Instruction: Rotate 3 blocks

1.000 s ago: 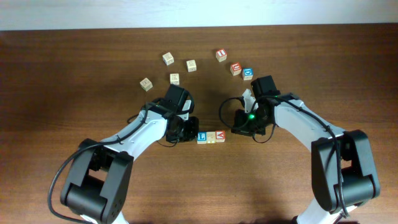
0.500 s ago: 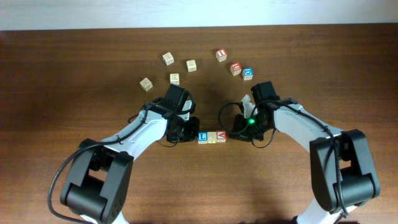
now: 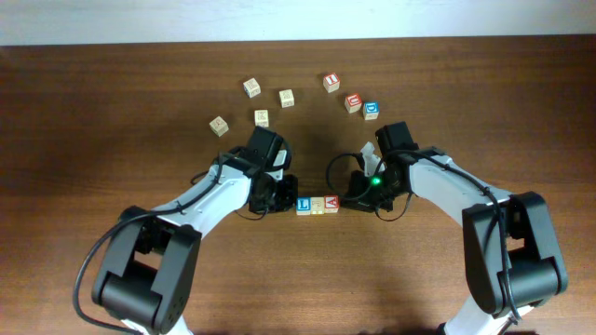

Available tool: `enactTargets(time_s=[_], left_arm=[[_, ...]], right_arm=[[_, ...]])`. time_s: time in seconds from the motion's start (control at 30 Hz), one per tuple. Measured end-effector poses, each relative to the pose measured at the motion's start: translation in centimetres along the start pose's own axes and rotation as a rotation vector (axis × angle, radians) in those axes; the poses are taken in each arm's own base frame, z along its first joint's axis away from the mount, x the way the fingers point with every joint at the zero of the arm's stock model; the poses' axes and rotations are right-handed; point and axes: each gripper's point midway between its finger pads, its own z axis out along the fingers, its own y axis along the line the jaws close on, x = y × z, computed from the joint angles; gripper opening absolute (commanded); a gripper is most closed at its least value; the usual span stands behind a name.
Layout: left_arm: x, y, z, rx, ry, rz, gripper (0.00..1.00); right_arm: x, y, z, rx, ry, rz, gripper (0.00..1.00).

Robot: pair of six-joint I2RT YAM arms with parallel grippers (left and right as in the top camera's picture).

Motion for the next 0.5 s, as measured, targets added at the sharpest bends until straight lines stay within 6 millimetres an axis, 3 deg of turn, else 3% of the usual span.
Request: enactTargets(time_s=[0.5], left_arm=[[0.12, -0.29, 0.51, 0.021, 0.014, 0.006, 0.00]], right_arm=[[0.08, -0.03, -0.01, 0.001, 0.003, 0.006, 0.04]])
